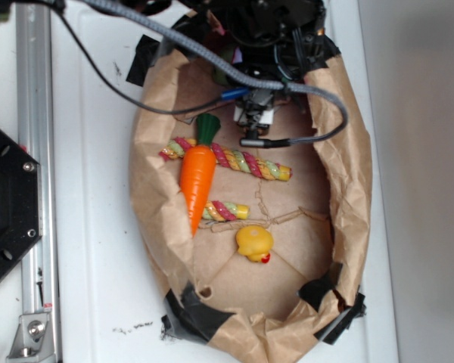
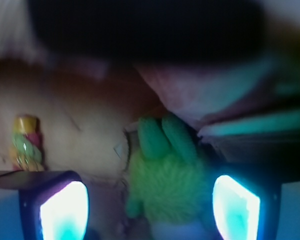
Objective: Grab the green animal.
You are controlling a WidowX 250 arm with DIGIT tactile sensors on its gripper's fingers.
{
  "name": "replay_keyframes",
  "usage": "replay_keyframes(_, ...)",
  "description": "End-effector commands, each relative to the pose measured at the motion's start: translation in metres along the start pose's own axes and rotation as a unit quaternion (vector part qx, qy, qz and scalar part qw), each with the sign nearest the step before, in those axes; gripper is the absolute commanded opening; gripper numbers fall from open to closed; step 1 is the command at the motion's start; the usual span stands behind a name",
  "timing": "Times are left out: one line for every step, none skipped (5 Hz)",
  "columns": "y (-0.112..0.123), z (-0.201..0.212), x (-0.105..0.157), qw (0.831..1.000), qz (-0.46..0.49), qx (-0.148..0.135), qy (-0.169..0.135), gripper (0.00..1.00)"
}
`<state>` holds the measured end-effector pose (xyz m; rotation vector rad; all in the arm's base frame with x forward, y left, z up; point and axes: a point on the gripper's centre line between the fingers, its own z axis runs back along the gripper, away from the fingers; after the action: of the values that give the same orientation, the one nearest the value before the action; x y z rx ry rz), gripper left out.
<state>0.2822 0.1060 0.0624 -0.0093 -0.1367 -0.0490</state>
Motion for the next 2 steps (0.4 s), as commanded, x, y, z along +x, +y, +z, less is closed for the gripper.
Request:
replay_keyframes(-0.020,0.027,0.006,0.999,0.049,0.011,-0.015,1.00)
replay_keyframes(-0.045,0.035,0.004,0.999,0.035,0.011,-0.025,1.00)
